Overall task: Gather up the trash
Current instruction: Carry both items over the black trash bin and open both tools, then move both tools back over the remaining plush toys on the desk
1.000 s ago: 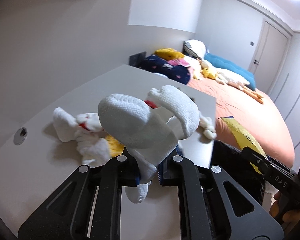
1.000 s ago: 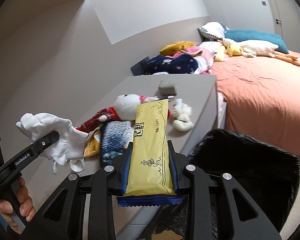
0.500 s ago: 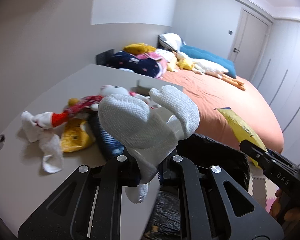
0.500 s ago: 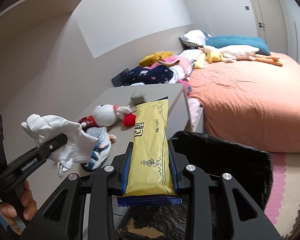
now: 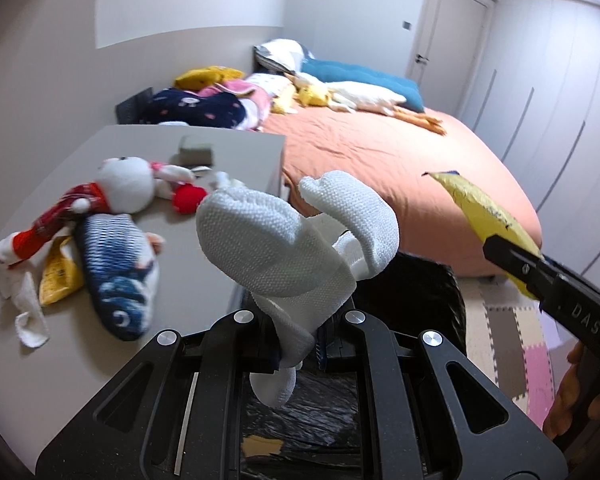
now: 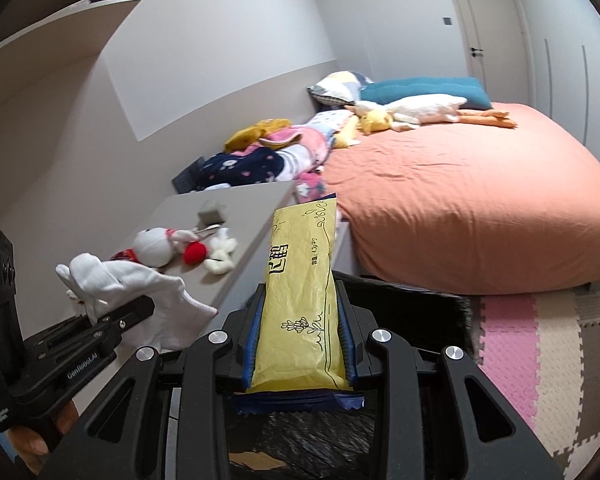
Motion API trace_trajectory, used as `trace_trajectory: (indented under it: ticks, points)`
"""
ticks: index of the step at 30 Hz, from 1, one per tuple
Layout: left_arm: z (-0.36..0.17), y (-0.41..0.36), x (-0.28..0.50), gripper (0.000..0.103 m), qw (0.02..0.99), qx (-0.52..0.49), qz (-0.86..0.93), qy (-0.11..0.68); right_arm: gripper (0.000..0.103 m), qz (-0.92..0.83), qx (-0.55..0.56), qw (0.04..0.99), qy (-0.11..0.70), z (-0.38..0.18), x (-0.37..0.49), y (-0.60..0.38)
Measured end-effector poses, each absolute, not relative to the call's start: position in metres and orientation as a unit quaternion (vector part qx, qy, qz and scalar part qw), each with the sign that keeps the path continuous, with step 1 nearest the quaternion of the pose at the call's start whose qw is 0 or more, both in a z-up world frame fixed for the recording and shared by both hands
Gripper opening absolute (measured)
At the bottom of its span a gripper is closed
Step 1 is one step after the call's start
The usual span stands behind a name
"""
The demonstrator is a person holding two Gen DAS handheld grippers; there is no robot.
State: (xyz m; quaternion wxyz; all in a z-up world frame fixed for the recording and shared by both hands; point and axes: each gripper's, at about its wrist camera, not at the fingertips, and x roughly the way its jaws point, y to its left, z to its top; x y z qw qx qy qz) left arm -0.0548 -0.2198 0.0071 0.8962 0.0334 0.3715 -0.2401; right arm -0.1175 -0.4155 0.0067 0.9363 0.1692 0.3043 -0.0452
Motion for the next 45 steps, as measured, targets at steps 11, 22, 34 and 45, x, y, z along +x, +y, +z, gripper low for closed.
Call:
trace_trajectory:
  ticks: [11,22,34,45]
  points:
    - [-0.009,-0.26,-0.06,0.097,0.88,0.081,-0.257,0.391,0.078,-0.103,0.205,0.935,0.272,0.005,-0.14,-0.449]
    - [-0.019,-0.265,-0.059,0.097,0.866,0.082,-0.279,0.408,0.079,-0.098,0.215,0.933,0.272,0.003,-0.142,-0.456]
    - [-0.014,-0.24,-0.051,0.097,0.871,0.051,-0.26,0.414,0.079,-0.079,0.2,0.933,0.288,0.001,-0.126,-0.436]
    - [-0.01,-0.196,-0.036,0.097,0.887,0.031,-0.21,0.409,0.079,-0.048,0.183,0.933,0.307,-0.003,-0.098,-0.401]
